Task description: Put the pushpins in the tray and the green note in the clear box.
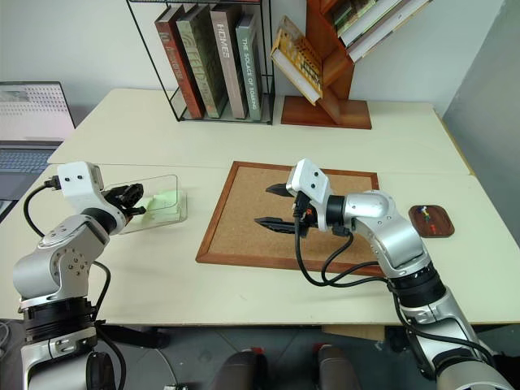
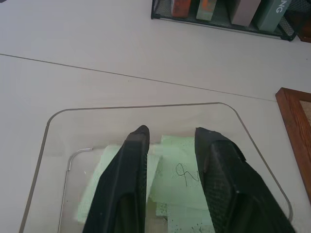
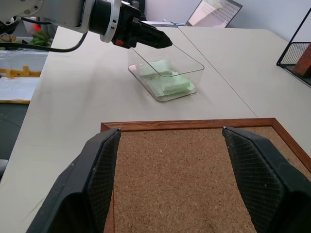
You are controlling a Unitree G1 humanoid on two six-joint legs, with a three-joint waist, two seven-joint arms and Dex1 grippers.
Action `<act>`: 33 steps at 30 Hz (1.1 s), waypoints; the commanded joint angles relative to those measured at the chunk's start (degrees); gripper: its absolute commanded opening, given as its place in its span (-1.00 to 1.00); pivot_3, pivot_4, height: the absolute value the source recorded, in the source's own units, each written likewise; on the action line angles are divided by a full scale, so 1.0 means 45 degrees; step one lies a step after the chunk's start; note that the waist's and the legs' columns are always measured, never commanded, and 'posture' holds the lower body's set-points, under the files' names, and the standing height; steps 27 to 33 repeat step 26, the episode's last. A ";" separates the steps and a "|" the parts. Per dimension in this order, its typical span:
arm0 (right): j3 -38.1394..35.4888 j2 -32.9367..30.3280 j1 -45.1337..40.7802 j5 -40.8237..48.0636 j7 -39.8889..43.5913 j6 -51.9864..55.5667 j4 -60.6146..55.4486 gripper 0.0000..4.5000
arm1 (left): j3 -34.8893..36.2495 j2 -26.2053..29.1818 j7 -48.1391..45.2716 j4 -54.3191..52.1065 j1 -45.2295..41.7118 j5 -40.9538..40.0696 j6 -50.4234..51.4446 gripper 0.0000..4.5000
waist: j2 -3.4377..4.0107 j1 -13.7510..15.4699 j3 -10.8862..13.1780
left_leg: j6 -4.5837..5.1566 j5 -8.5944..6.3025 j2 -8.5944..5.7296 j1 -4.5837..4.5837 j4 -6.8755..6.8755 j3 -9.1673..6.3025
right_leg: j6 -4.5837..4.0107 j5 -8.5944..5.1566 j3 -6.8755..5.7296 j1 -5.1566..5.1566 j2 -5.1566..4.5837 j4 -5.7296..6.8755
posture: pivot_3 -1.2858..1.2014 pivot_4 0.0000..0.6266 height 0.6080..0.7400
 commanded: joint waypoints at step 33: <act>-0.3645 -0.0651 0.5704 -0.0962 -0.4248 -0.0656 -0.2830 0.58 | -0.4693 0.0646 -0.5324 -0.4978 0.1890 0.0031 -0.2097 0.36 | -0.0002 -0.0062 0.0004 | 0.0000 0.0000 0.0006 0.0001 -0.0013 0.0018 | 0.0038 -0.0052 0.0020 -0.0007 0.0012 0.0007 | 0.03 -0.52 1.00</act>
